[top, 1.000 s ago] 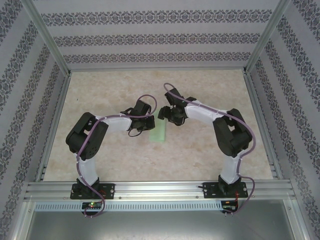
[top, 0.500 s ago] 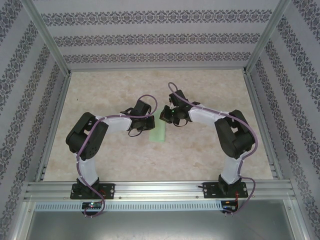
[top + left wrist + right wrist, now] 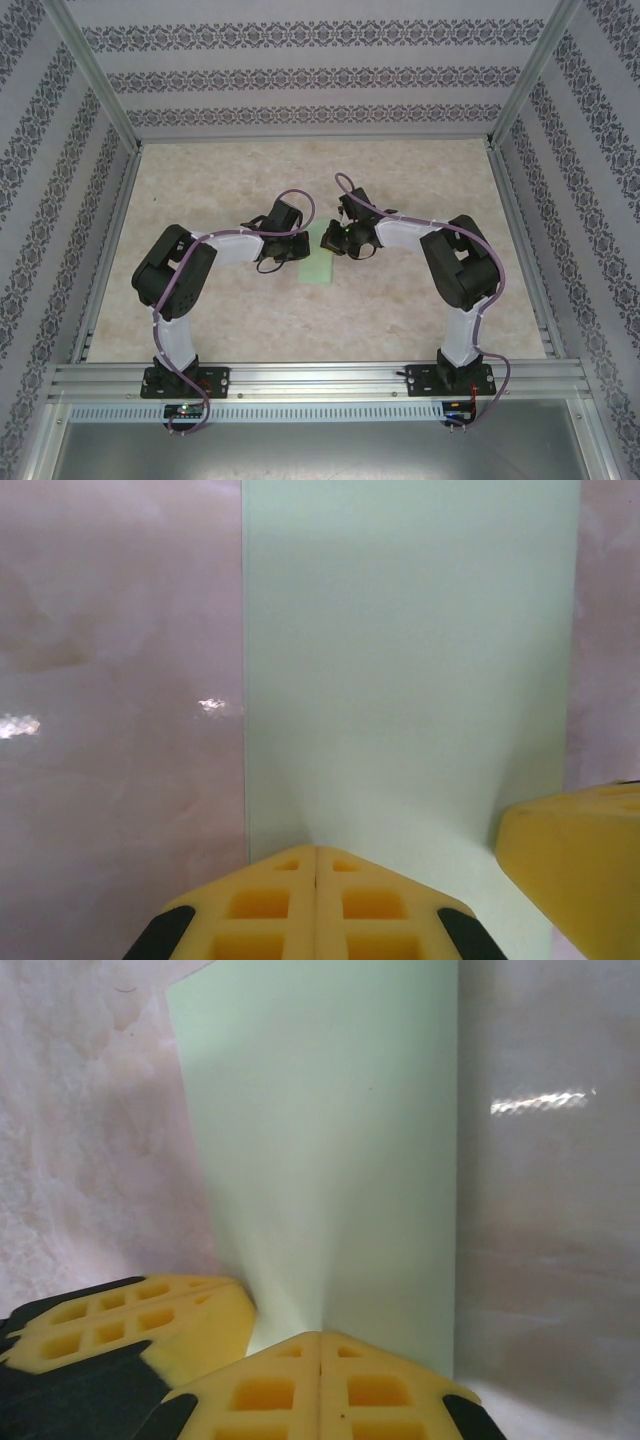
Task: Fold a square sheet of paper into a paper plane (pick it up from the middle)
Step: Fold the square sheet of paper in half at the center of the table.
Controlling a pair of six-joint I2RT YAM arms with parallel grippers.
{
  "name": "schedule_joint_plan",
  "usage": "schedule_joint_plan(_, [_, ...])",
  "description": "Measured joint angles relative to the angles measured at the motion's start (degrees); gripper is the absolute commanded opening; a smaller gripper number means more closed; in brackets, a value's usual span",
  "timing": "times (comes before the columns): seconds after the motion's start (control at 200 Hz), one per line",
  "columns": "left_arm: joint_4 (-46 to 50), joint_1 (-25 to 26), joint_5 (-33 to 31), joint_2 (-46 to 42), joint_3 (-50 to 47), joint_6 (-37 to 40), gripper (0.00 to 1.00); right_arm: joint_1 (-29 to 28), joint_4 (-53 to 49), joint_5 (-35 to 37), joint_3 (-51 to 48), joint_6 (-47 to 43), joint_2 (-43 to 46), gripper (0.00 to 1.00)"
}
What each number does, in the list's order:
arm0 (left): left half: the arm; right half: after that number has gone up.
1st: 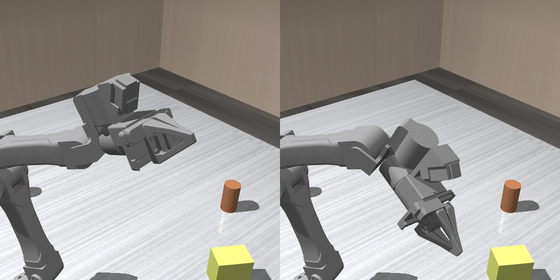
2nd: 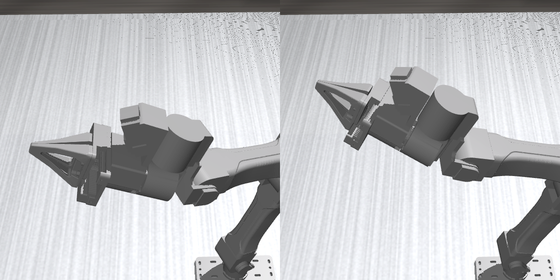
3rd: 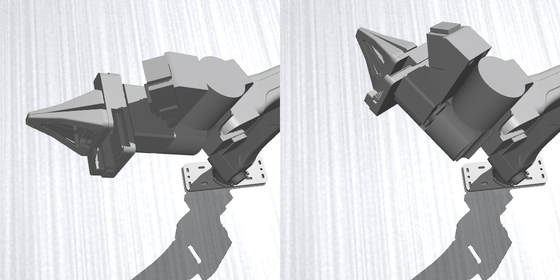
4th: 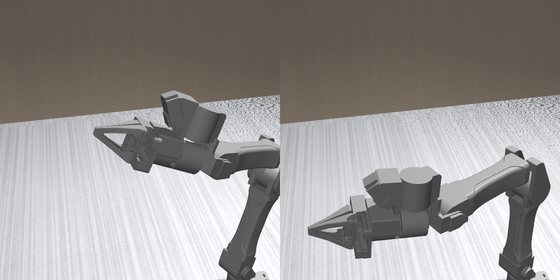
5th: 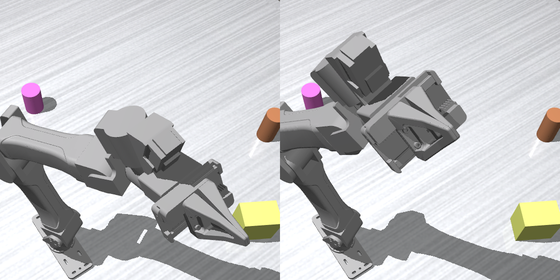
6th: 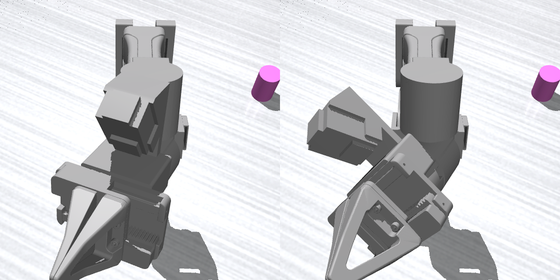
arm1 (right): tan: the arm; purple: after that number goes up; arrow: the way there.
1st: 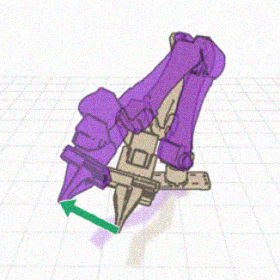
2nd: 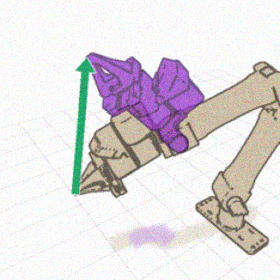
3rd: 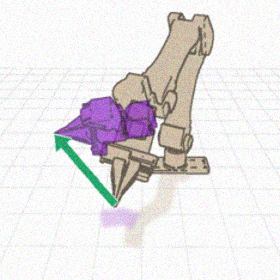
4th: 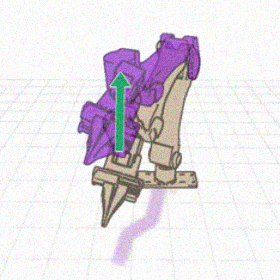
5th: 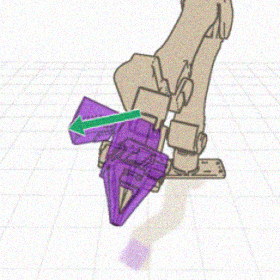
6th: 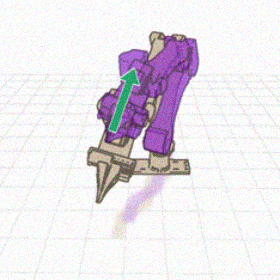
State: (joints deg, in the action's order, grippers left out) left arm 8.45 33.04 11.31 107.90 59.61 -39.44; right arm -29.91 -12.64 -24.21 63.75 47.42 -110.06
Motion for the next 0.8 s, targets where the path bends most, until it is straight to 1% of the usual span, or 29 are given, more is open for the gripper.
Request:
schedule_joint_plan(0.305, [0.1, 0.0, 0.0, 0.1, 0.2, 0.1, 0.0, 0.7, 1.3, -0.9, -1.7, -1.0, -1.0, 0.0])
schedule_joint_plan(0.639, [0.2, 0.0, 0.1, 0.3, 0.3, 0.2, 0.0, 1.9, 8.1, -3.5, -5.9, -1.5, -0.2, 0.0])
schedule_joint_plan(0.799, [0.2, 0.0, 0.1, 0.3, 0.3, 0.2, 0.0, 1.9, 8.8, -4.5, -6.8, -2.4, 0.5, 0.0])
